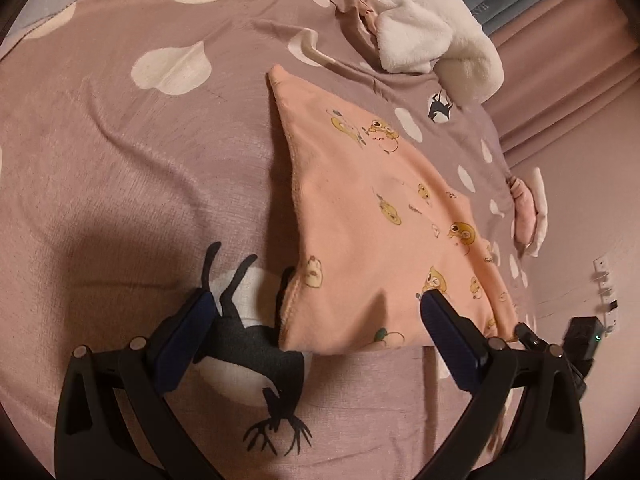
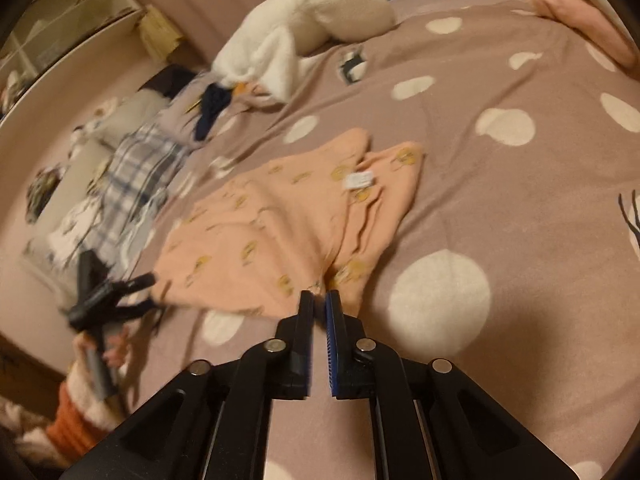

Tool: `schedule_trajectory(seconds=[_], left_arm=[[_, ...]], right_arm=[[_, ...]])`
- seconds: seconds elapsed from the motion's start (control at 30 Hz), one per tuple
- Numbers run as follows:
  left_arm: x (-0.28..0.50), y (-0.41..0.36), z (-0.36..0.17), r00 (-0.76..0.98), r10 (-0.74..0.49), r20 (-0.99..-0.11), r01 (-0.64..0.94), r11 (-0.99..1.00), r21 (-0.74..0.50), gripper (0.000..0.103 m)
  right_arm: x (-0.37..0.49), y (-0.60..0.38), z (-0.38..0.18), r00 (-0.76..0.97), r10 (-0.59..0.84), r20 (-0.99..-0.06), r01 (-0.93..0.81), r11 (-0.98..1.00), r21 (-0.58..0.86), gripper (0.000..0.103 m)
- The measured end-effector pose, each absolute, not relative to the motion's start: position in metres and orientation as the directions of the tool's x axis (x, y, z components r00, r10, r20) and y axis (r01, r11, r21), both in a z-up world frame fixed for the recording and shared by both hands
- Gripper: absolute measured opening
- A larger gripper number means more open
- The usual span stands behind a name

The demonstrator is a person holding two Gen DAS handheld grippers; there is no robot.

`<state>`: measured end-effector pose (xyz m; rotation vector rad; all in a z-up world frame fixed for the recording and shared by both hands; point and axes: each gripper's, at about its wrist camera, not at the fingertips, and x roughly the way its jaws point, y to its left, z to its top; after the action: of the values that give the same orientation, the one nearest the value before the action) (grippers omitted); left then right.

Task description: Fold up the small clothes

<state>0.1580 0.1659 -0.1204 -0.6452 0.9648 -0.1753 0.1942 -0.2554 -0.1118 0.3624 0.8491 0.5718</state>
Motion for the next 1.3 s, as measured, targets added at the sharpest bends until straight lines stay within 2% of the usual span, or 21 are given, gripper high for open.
schedule_trajectory(seconds=[0.07,0.1,0.13,0.17,0.2,0.27,0.3,0.33,0.37,0.4,0.5,0.77,0.97,1.03,1.2,1.27,1.3], left_arm=[[0.158,0.162,-0.119,0.57,-0.407,-0.714,-0.128,0.814,-0.566,0.102],[0.157,0.159,-0.118,0.569,-0.399,-0.719,-0.12,0.825,-0.552,0.102],[0.158,0.156,-0.118,0.565,-0.389,-0.727,-0.108,0.839,-0.533,0.102],[0.158,0.15,-0.117,0.561,-0.371,-0.74,-0.088,0.862,-0.5,0.102],[0.156,0.148,-0.118,0.56,-0.359,-0.747,-0.076,0.876,-0.477,0.102],[0.156,0.139,-0.119,0.559,-0.32,-0.765,-0.043,0.91,-0.412,0.102],[0.158,0.136,-0.12,0.558,-0.306,-0.771,-0.032,0.92,-0.389,0.102],[0.159,0.133,-0.121,0.558,-0.291,-0.777,-0.023,0.931,-0.365,0.102],[0.16,0.129,-0.122,0.558,-0.275,-0.783,-0.014,0.94,-0.34,0.102],[0.162,0.129,-0.123,0.557,-0.267,-0.786,-0.01,0.945,-0.328,0.102],[0.166,0.128,-0.125,0.555,-0.258,-0.79,-0.011,0.948,-0.318,0.102],[0.162,0.135,-0.124,0.564,-0.283,-0.776,-0.032,0.931,-0.363,0.102],[0.16,0.131,-0.123,0.565,-0.262,-0.782,-0.041,0.938,-0.344,0.102],[0.161,0.131,-0.124,0.562,-0.264,-0.784,-0.039,0.938,-0.344,0.102],[0.161,0.133,-0.124,0.557,-0.275,-0.783,-0.029,0.936,-0.35,0.102],[0.161,0.132,-0.124,0.557,-0.27,-0.786,-0.02,0.941,-0.338,0.102],[0.161,0.131,-0.124,0.556,-0.265,-0.787,-0.016,0.944,-0.329,0.102]], right_arm=[[0.202,-0.256,-0.117,0.501,0.643,-0.579,-0.326,0.76,0.562,0.02],[0.207,-0.252,-0.12,0.472,0.667,-0.577,-0.334,0.741,0.583,0.036],[0.208,-0.25,-0.121,0.437,0.683,-0.585,-0.349,0.728,0.59,0.06],[0.213,-0.241,-0.123,0.398,0.689,-0.606,-0.358,0.725,0.589,0.069],[0.214,-0.237,-0.124,0.387,0.686,-0.616,-0.352,0.727,0.589,0.072],[0.219,-0.229,-0.124,0.406,0.704,-0.582,-0.35,0.709,0.613,0.071],[0.218,-0.228,-0.124,0.421,0.715,-0.558,-0.36,0.696,0.621,0.053],[0.219,-0.225,-0.123,0.426,0.732,-0.532,-0.382,0.678,0.628,0.024],[0.22,-0.217,-0.123,0.399,0.746,-0.533,-0.402,0.665,0.629,0.012],[0.219,-0.209,-0.125,0.364,0.748,-0.556,-0.427,0.664,0.614,0.009],[0.205,-0.193,-0.128,0.371,0.682,-0.63,-0.473,0.723,0.504,0.007],[0.182,-0.258,-0.118,0.463,0.797,-0.388,-0.415,0.582,0.7,0.006],[0.17,-0.28,-0.105,0.525,0.775,-0.353,-0.401,0.59,0.701,0.006],[0.169,-0.281,-0.106,0.5,0.783,-0.368,-0.421,0.592,0.687,0.006],[0.171,-0.283,-0.127,0.475,0.699,-0.534,-0.346,0.706,0.617,0.006],[0.171,-0.284,-0.127,0.472,0.685,-0.555,-0.336,0.722,0.605,0.006],[0.171,-0.285,-0.126,0.48,0.68,-0.554,-0.323,0.724,0.609,0.01]])
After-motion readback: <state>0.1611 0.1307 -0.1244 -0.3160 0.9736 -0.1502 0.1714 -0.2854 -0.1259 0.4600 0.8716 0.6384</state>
